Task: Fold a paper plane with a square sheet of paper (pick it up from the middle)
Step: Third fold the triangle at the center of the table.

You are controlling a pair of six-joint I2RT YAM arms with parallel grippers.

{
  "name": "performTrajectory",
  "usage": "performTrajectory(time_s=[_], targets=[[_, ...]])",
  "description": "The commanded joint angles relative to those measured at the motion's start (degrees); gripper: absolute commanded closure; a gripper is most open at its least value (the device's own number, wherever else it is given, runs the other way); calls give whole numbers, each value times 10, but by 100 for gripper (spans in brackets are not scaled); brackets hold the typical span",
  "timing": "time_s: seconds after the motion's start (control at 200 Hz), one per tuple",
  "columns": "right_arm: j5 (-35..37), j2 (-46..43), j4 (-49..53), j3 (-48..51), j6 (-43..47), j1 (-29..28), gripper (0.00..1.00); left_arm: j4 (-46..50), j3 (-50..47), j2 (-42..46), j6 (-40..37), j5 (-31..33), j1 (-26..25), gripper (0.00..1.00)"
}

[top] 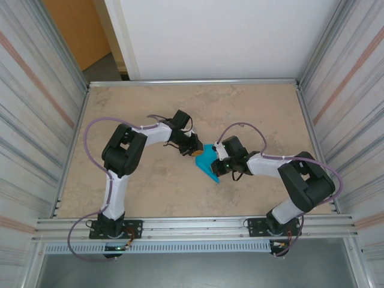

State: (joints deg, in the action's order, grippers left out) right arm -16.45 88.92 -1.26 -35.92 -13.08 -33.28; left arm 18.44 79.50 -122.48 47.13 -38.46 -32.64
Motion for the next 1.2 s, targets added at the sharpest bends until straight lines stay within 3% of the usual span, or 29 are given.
performTrajectory(time_s=[0.0, 0.2, 0.366, 0.677, 1.193], targets=[[5, 10, 13, -14, -1, 3, 100, 51, -3, -29, -10, 12, -7, 86], [8, 18, 19, -15, -3, 2, 100, 54, 8, -13, -9, 12, -4, 86], [8, 16, 22, -14, -6, 3, 100, 38, 1, 52, 6, 23, -1, 85], [0, 22, 22, -15, -16, 2, 100, -87, -124, 156, 92, 19, -15, 80], [-3, 32, 22, -20, -19, 1, 100, -157, -188, 142, 167, 31, -78, 87]])
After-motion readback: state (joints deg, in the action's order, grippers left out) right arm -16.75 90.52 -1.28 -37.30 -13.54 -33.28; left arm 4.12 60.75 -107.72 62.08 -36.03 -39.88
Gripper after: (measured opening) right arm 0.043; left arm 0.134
